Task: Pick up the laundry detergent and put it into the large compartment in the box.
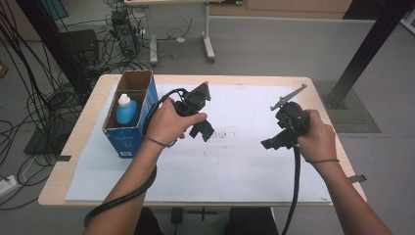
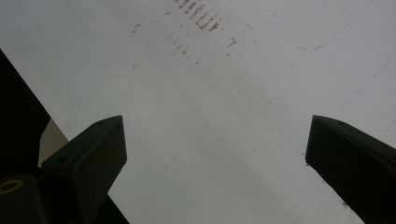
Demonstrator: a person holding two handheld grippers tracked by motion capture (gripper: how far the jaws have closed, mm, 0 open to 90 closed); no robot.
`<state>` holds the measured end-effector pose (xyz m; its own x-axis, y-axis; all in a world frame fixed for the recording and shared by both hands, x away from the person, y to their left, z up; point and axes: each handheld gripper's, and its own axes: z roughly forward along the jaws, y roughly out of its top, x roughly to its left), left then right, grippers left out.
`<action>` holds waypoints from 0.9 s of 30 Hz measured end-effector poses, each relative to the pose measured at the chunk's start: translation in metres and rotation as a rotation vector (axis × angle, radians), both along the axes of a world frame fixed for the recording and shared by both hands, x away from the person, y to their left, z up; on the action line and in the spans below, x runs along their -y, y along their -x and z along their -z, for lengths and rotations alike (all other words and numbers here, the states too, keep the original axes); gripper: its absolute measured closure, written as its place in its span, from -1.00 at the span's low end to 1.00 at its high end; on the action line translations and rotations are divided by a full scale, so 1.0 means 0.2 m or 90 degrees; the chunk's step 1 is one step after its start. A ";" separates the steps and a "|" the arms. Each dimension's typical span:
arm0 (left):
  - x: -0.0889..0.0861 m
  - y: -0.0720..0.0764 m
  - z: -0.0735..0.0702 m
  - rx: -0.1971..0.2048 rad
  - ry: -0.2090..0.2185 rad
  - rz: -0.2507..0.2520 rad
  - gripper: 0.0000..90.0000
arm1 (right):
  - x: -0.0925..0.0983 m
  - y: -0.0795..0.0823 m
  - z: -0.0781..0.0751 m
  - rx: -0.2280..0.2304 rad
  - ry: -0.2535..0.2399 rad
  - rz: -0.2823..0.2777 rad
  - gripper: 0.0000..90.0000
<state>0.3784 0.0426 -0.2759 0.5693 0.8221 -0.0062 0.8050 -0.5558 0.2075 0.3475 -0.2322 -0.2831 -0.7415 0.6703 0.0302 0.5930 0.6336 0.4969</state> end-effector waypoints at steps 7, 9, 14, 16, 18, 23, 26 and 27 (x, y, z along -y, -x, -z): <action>0.02 0.00 0.09 -0.013 -0.002 -0.006 -0.86 | 0.01 0.00 0.00 0.000 -0.001 0.003 -0.88; 0.02 0.00 0.10 -0.019 -0.001 -0.005 -0.86 | 0.01 0.00 0.00 -0.001 0.000 0.003 -0.88; 0.03 0.00 0.11 -0.024 0.002 -0.001 -0.86 | 0.01 0.00 0.00 0.000 -0.001 0.003 -0.88; 0.03 0.00 0.11 -0.024 0.004 -0.002 -0.86 | 0.01 0.00 0.00 0.000 0.000 0.003 -0.88; 0.03 0.00 0.12 -0.026 0.005 -0.003 -0.86 | 0.01 0.00 0.00 0.000 0.000 0.002 -0.88; 0.02 0.01 0.12 -0.031 0.009 -0.004 -0.86 | 0.01 0.00 0.00 0.000 0.001 0.002 -0.88; 0.02 0.01 0.12 -0.036 0.021 -0.005 -0.86 | 0.01 0.01 0.00 0.002 0.002 0.004 -0.88; 0.02 0.01 0.12 -0.032 0.017 -0.006 -0.86 | 0.02 0.01 0.00 0.002 0.001 0.005 -0.88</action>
